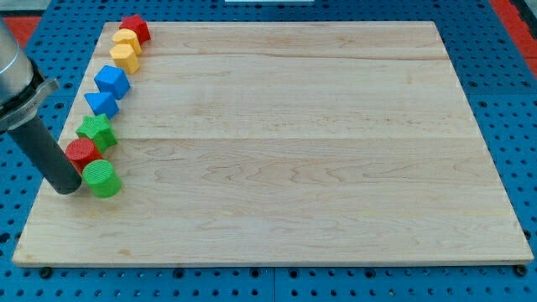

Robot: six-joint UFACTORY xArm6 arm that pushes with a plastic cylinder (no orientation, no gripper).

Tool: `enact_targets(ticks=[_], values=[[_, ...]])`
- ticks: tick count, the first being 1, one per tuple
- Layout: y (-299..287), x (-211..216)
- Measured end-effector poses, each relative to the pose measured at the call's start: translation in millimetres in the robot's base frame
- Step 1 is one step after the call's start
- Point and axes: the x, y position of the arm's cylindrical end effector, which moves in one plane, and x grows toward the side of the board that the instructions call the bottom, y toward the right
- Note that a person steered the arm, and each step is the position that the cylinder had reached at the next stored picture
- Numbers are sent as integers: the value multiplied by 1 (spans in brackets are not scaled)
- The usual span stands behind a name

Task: Place the red circle towards the bottom right side of the green star

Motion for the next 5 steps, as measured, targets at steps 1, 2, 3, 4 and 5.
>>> enact_targets(ticks=[1,2,3,4,5], values=[[0,-5],[-6,-5],[-51,8],[-51,8],[-41,-10]])
